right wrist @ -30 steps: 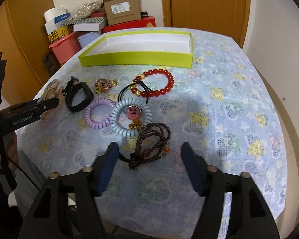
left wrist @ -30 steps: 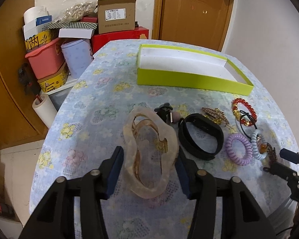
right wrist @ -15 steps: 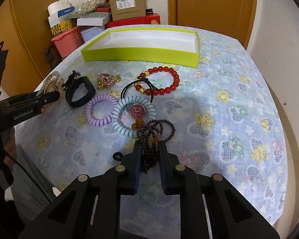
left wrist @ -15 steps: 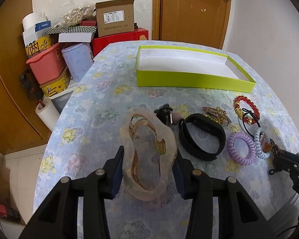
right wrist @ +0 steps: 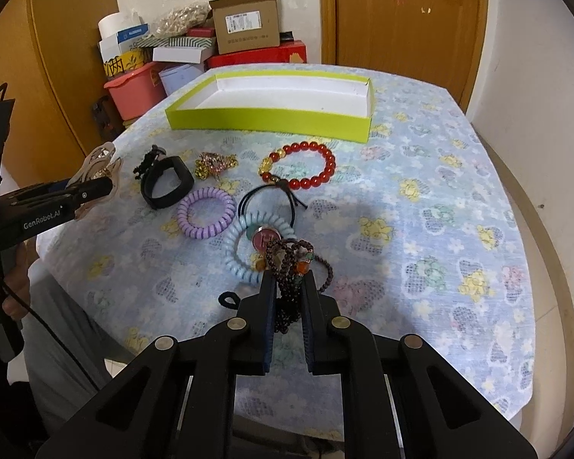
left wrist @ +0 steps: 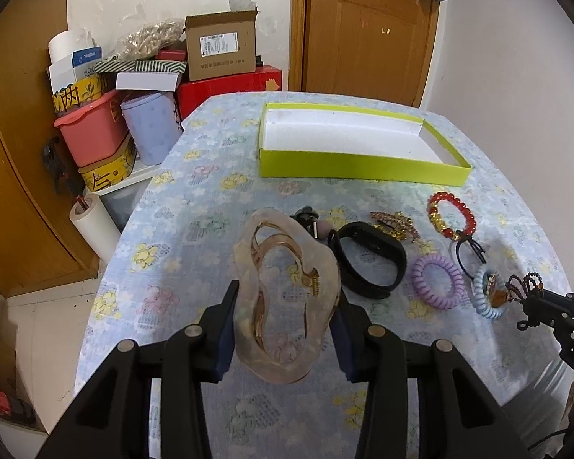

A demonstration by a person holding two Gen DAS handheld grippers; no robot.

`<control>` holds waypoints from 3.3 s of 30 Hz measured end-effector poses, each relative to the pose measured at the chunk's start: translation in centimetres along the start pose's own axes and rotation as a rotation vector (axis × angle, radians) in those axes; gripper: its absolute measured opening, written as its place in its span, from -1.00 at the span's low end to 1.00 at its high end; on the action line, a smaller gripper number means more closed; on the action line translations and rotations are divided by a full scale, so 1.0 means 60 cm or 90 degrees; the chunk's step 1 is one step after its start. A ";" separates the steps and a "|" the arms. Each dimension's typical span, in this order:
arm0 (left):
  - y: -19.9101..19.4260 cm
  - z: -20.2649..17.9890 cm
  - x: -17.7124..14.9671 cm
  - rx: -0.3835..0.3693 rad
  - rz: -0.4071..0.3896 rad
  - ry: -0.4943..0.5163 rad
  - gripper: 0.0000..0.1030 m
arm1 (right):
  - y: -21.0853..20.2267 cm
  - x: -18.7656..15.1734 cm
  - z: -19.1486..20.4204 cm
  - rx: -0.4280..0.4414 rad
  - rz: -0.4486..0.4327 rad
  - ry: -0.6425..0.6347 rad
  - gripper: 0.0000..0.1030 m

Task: Organize jewelry
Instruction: 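Carry both items into the lime-green tray and open both tools to release them, then withdraw both tools from the tray back over the remaining jewelry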

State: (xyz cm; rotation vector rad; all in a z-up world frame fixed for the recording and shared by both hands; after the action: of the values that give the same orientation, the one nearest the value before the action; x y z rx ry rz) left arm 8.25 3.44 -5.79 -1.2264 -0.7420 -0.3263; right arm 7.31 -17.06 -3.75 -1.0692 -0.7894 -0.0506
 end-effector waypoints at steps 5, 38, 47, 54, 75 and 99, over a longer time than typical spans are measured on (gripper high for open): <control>-0.010 0.002 0.002 -0.002 -0.007 -0.003 -0.14 | -0.023 0.015 0.000 0.007 -0.031 -0.004 -0.77; -0.005 -0.042 0.139 -0.071 -0.068 0.033 -0.14 | -0.004 0.199 -0.018 0.070 -0.105 -0.056 -0.77; 0.074 -0.066 0.210 -0.077 -0.052 0.052 -0.14 | 0.065 0.278 -0.079 0.066 -0.090 -0.038 -0.77; 0.153 -0.086 0.263 -0.078 -0.038 0.063 -0.13 | 0.140 0.328 -0.138 0.048 -0.064 -0.026 -0.77; 0.276 -0.094 0.279 -0.050 0.022 0.066 -0.11 | 0.240 0.367 -0.209 0.014 -0.010 -0.010 -0.51; 0.090 -0.044 0.195 -0.069 -0.037 0.038 0.05 | 0.059 0.251 -0.094 0.003 -0.076 -0.013 -0.31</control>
State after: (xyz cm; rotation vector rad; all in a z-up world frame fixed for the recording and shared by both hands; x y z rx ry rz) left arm 20.84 4.59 -2.28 -1.2934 -0.7164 -0.4534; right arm 22.85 -14.84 1.22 -1.0185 -0.8700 -0.1386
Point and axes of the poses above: each gripper's, at about its wrist camera, not at the fingertips, and y roughly the way its jaws point, z to its left, x to its top, the point moved 7 cm from there along y, roughly the way its jaws point, and after that the axes turned 14 degrees about x, right-handed, at the moved point
